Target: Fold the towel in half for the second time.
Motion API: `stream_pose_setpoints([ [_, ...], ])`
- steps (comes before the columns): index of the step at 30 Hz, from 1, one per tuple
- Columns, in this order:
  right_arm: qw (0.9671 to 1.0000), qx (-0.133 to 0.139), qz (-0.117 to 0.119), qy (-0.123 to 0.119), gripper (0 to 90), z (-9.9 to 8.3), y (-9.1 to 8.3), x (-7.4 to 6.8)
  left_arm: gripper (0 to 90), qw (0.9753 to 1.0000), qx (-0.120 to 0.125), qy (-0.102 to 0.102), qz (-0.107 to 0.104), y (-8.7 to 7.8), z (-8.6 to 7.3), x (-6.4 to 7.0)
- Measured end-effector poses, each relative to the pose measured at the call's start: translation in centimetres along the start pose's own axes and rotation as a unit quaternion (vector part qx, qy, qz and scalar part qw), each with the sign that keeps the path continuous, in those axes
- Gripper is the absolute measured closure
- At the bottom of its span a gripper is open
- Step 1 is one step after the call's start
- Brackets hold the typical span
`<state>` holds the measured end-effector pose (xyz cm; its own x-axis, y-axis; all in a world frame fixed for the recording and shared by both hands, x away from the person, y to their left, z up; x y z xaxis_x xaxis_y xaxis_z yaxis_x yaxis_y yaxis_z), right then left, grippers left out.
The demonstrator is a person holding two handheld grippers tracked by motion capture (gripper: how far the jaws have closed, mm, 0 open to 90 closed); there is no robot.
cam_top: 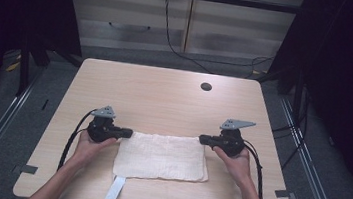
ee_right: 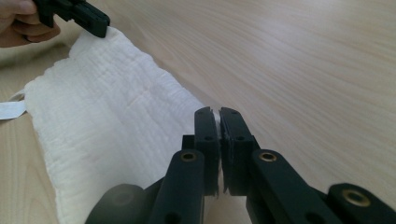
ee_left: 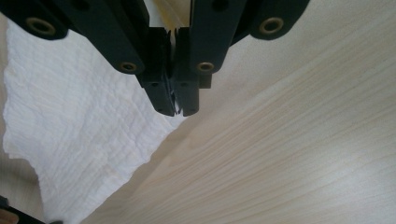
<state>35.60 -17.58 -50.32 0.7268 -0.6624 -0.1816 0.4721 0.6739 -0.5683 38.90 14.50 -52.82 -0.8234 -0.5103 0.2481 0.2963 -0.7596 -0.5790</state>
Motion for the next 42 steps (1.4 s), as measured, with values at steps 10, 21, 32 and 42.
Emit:
stream_pose_setpoints([
  [10,0.9996,0.017,0.006,-0.022,86.8,1.0,-1.3,-1.4,87.3,0.9999,0.008,-0.001,0.007,-0.3,0.4,0.0],
  [21,0.9991,0.028,-0.005,-0.03,87.1,2.6,-1.5,-0.7,87.4,0.999,0.044,0.004,0.009,-1.1,2.2,0.6],
  [32,0.9993,-0.002,0.007,-0.037,86.7,0.0,-2.2,-2.5,87.4,0.9993,0.034,-0.002,0.014,-0.5,1.6,0.8],
  [42,0.9968,-0.037,0.046,-0.054,86.6,-2.5,-1.8,-5.7,87.5,0.9992,0.031,-0.008,0.024,-0.1,1.3,0.8],
])
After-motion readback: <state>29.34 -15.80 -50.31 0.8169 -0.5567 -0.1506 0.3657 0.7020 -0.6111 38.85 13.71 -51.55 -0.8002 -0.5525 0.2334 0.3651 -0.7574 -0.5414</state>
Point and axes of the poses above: each handheld gripper's, and its own axes: y roughly forward along the jaws, z roughly out of its top, x roughly to its right, the point moved 7 cm from there along y, roughly forward along the jaws, and after that the axes turned 1 degree about -y, right-handed, at the moved point
